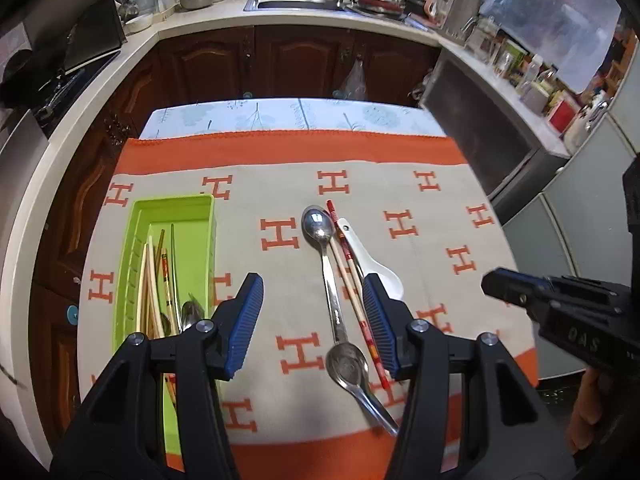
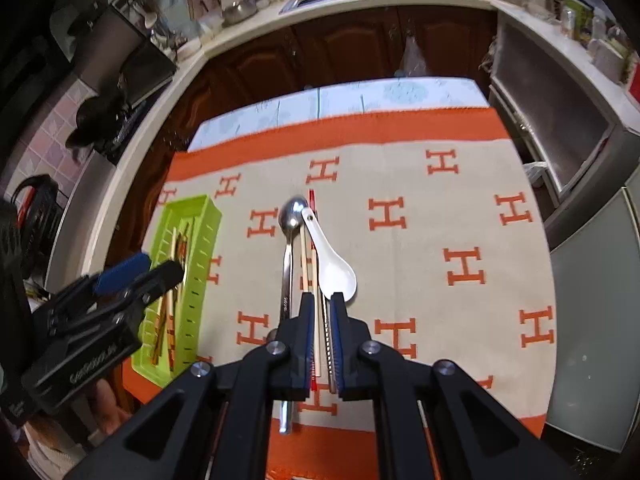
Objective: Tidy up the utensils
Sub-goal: 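Move both open tools back over the steel spoon and white ceramic spoon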
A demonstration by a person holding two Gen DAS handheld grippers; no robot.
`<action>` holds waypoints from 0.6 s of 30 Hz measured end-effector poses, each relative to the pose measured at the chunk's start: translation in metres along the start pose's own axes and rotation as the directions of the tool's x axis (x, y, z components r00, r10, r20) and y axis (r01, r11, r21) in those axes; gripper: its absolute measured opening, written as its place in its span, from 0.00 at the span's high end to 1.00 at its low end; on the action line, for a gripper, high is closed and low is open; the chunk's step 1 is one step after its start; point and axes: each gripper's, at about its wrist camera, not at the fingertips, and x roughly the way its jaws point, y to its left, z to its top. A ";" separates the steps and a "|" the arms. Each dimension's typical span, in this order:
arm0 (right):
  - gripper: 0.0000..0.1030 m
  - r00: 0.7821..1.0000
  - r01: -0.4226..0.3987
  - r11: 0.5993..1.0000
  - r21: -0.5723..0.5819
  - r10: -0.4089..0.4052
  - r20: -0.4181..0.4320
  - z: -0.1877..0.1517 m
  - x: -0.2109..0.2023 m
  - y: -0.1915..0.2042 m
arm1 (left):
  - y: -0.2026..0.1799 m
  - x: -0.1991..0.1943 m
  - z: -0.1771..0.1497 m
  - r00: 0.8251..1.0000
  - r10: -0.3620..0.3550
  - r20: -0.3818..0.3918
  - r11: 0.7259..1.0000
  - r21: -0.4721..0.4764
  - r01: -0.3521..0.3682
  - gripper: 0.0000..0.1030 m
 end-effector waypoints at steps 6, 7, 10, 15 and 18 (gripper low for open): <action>0.93 0.997 -0.016 1.000 -0.006 0.015 -0.076 -0.004 0.037 -0.007 | 0.002 0.068 0.006 0.992 0.018 -0.125 0.999 -0.042 -0.023 0.53; 0.93 0.995 -0.021 1.000 -0.003 0.021 -0.093 -0.005 0.045 -0.010 | 0.002 0.079 0.005 0.988 0.013 -0.151 0.999 -0.048 -0.020 0.53; 0.93 0.992 -0.029 1.000 0.008 0.030 -0.125 -0.008 0.061 -0.014 | 0.001 0.107 0.001 0.979 0.020 -0.204 0.999 -0.041 -0.029 0.53; 0.93 0.984 -0.044 0.999 0.031 0.049 -0.171 -0.013 0.084 -0.022 | -0.004 0.138 -0.005 0.968 0.003 -0.252 1.000 -0.027 -0.011 0.53; 0.93 0.979 -0.049 0.998 0.037 0.056 -0.196 -0.015 0.096 -0.025 | -0.006 0.153 -0.006 0.962 0.000 -0.275 1.000 -0.029 -0.009 0.53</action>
